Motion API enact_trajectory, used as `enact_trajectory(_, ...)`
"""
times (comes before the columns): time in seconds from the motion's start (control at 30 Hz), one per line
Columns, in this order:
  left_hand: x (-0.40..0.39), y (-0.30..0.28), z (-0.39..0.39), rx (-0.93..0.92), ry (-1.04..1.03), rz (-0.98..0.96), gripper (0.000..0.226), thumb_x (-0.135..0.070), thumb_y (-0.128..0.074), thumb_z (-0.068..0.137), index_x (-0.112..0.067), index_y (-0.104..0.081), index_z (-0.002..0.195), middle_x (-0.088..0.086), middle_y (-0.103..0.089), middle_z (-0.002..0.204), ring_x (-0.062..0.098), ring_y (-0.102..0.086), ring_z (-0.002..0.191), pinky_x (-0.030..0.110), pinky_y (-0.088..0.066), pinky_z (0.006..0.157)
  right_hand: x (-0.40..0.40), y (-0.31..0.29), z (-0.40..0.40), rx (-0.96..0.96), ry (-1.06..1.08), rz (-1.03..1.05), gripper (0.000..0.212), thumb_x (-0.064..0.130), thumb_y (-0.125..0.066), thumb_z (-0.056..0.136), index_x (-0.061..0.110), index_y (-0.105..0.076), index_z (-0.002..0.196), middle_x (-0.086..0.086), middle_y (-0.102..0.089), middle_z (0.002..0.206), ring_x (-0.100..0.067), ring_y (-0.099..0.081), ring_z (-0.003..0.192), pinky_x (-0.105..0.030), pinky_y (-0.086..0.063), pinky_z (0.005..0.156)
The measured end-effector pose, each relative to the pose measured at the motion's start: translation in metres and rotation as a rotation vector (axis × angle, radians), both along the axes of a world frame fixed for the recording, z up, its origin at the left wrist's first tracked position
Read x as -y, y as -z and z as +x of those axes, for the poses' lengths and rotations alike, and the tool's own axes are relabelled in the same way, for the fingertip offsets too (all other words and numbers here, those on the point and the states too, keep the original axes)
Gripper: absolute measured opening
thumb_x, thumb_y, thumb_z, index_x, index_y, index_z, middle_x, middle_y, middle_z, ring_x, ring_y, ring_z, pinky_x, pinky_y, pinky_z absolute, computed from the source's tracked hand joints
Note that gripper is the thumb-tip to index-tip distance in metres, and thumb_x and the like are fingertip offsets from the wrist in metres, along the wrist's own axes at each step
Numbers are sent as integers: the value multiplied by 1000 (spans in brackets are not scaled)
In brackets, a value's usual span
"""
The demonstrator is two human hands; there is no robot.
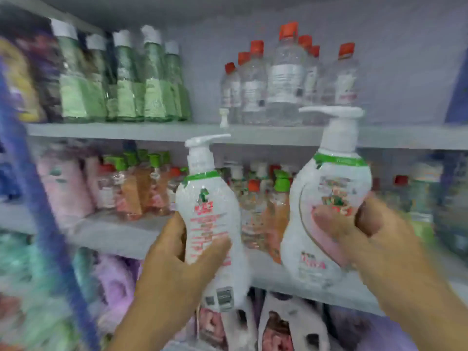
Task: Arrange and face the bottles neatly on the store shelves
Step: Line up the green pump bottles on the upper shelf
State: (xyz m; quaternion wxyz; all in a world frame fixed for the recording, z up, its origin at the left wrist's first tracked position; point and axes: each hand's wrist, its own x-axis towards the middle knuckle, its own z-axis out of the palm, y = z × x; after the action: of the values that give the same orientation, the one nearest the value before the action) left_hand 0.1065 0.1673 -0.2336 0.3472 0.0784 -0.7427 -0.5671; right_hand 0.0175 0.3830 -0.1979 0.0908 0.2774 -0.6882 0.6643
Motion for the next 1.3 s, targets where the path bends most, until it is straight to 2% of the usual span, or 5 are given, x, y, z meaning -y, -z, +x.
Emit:
enact_trajectory(0.67,277,80,-81,156,-133,-50,41,-25,-82,84,-41,-58,114,-20,-70,99,-4,-66,84,18,-47,64,331,115,-37,236,-16,52,45,31,-77,89,47,-56,126,25,-70,118,7,-65,109,-31,-54,99)
enact_trajectory(0.87,318,90,-107,189,-57,-45,36,-30,-81,84,-32,-61,114,-20,-69,96,-3,-64,85,23,-47,64,371,148,-45,-52,389,484,74,49,-65,93,36,-24,153,11,-48,142,-8,-55,120,-28,-50,96)
enact_trajectory(1.0,325,91,-123,201,23,-113,44,-29,-80,86,-33,-59,124,-19,-70,105,-3,-64,90,30,-49,71,379,146,-49,-143,767,752,95,64,-81,68,17,-47,143,-2,-62,112,-19,-67,86,-29,-58,61)
enact_trajectory(1.17,320,98,-137,235,74,-166,65,-20,-80,87,-25,-47,142,2,-65,123,27,-64,110,39,-46,91,380,138,-55,20,539,874,83,40,-55,100,29,-1,162,-1,-16,161,-31,-44,138,-41,-50,100)
enact_trajectory(1.3,308,106,-132,75,-171,-300,76,-54,-68,77,-21,-53,144,18,-51,141,41,-51,126,48,-39,112,345,137,-45,77,268,803,67,35,-54,97,42,-22,156,11,-35,154,-21,-45,137,-35,-44,110)
